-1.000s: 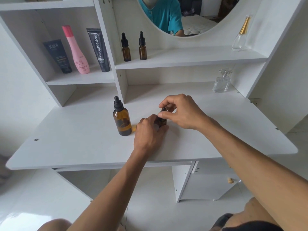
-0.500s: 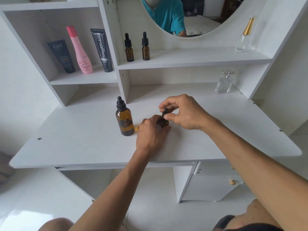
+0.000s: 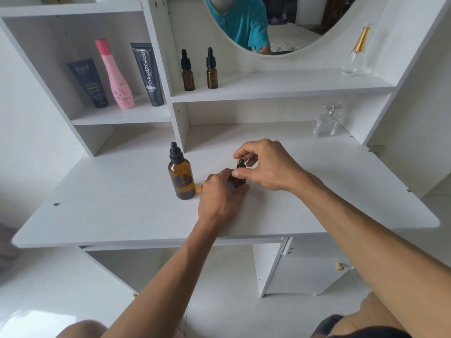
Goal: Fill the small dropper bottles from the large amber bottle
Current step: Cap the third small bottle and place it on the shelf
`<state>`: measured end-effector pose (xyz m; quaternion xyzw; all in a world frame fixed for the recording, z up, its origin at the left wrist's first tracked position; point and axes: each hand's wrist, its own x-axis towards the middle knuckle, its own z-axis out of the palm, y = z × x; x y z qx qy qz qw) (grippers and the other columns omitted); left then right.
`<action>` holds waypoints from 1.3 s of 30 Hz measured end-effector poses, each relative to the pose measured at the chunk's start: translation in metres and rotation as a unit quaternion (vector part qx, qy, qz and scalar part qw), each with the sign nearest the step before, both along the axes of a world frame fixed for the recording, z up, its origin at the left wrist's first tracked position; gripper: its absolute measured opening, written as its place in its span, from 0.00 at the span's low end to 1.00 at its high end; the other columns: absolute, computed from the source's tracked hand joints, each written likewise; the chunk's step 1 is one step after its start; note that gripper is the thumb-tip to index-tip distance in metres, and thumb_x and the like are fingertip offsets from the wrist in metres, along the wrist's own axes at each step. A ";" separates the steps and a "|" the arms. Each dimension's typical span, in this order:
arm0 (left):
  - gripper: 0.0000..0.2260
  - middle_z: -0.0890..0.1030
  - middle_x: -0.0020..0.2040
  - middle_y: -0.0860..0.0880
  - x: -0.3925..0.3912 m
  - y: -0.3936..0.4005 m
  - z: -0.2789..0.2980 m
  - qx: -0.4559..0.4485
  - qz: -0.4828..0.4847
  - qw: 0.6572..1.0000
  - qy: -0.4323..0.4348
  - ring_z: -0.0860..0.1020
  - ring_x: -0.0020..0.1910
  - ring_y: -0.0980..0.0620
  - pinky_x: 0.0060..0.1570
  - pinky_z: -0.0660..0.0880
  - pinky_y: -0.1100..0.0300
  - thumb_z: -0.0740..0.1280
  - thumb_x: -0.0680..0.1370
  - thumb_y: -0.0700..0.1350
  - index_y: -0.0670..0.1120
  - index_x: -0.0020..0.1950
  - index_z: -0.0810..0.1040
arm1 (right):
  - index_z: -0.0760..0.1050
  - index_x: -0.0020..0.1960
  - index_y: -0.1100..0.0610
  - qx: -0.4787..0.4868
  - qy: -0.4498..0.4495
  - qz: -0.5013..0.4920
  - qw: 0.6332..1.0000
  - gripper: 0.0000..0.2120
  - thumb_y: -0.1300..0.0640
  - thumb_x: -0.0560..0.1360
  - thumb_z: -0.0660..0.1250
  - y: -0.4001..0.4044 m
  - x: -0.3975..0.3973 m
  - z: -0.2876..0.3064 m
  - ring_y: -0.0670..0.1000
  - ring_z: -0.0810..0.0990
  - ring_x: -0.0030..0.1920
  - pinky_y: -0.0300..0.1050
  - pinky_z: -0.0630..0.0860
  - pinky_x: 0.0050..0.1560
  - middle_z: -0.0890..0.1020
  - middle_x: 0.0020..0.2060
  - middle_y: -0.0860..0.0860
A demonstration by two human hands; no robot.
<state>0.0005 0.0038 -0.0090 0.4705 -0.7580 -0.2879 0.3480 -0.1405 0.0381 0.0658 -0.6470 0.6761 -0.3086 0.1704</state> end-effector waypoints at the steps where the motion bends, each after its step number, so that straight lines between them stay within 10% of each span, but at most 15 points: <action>1: 0.10 0.83 0.46 0.55 0.000 0.000 0.001 0.000 -0.002 1.000 0.002 0.79 0.43 0.54 0.39 0.73 0.63 0.70 0.74 0.51 0.50 0.53 0.81 | 0.82 0.56 0.50 0.005 -0.005 0.010 1.000 0.15 0.55 0.70 0.78 0.001 -0.001 0.001 0.46 0.82 0.49 0.41 0.79 0.54 0.84 0.49 0.46; 39: 0.10 0.83 0.46 0.52 -0.001 -0.001 -0.002 0.003 0.011 1.000 -0.012 0.79 0.47 0.50 0.44 0.77 0.53 0.70 0.73 0.54 0.53 0.50 0.81 | 0.80 0.56 0.52 -0.037 0.027 0.008 0.999 0.11 0.56 0.74 0.74 0.002 0.000 -0.014 0.48 0.80 0.41 0.42 0.77 0.49 0.83 0.46 0.46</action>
